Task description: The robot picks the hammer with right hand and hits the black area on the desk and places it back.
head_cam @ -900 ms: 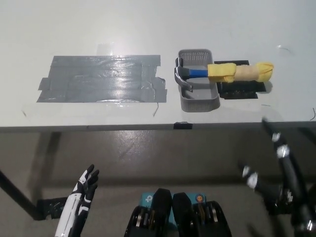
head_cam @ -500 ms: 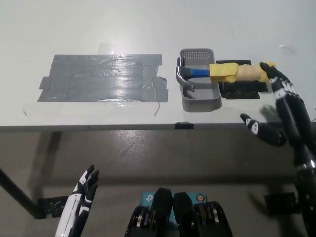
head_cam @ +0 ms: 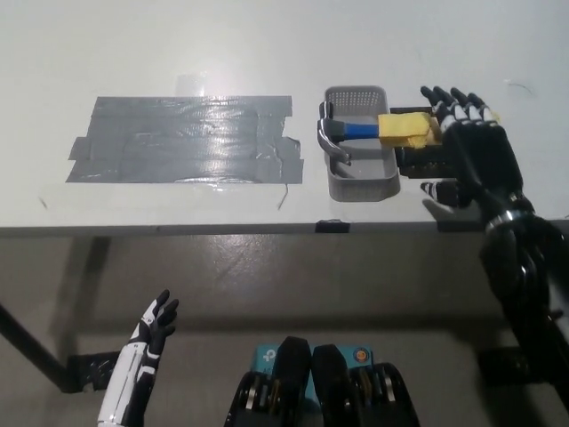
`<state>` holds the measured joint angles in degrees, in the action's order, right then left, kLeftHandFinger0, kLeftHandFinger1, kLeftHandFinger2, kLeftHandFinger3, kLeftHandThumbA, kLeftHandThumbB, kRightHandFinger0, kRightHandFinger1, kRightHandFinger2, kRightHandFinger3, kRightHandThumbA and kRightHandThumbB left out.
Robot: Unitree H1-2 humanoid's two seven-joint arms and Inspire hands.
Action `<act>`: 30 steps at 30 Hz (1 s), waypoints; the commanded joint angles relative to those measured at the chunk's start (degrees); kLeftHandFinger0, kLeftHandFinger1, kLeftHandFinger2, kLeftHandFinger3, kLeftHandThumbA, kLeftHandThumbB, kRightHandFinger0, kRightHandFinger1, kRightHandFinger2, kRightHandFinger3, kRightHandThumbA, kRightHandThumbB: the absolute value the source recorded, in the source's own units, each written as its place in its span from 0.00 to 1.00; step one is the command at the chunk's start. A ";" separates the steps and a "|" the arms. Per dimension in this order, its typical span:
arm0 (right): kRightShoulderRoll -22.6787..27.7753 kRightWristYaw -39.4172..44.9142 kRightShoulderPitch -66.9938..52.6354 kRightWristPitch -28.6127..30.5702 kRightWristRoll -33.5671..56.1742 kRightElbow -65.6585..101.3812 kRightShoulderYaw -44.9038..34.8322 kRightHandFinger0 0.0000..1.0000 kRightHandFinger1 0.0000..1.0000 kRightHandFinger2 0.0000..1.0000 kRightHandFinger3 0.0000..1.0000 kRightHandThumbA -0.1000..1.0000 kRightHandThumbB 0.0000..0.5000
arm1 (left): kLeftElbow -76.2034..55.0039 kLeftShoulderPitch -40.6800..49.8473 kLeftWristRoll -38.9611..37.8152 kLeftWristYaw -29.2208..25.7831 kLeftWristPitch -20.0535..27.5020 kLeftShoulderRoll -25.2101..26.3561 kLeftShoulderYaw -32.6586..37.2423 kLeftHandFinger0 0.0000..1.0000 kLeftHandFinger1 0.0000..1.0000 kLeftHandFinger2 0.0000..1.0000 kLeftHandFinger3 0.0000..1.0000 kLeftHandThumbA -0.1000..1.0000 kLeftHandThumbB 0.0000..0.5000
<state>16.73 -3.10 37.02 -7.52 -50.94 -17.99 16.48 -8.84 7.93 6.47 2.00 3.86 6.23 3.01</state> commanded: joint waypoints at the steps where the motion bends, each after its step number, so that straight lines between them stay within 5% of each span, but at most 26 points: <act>1: 0.72 -3.84 4.18 -3.27 -4.56 -1.64 0.91 1.00 1.00 1.00 1.00 1.00 0.79 | -1.96 -0.63 0.86 0.63 0.04 0.61 0.36 1.00 1.00 1.00 1.00 0.99 0.07; 30: -2.17 -9.58 11.65 -1.34 -1.00 -17.13 3.82 1.00 1.00 1.00 1.00 1.00 0.67 | -1.91 -1.16 2.03 0.89 -0.46 0.81 0.80 1.00 1.00 1.00 1.00 1.00 0.07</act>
<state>14.69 -9.20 44.81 -10.41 -52.80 -34.85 20.24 -9.26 7.26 7.97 2.03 3.33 6.32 3.39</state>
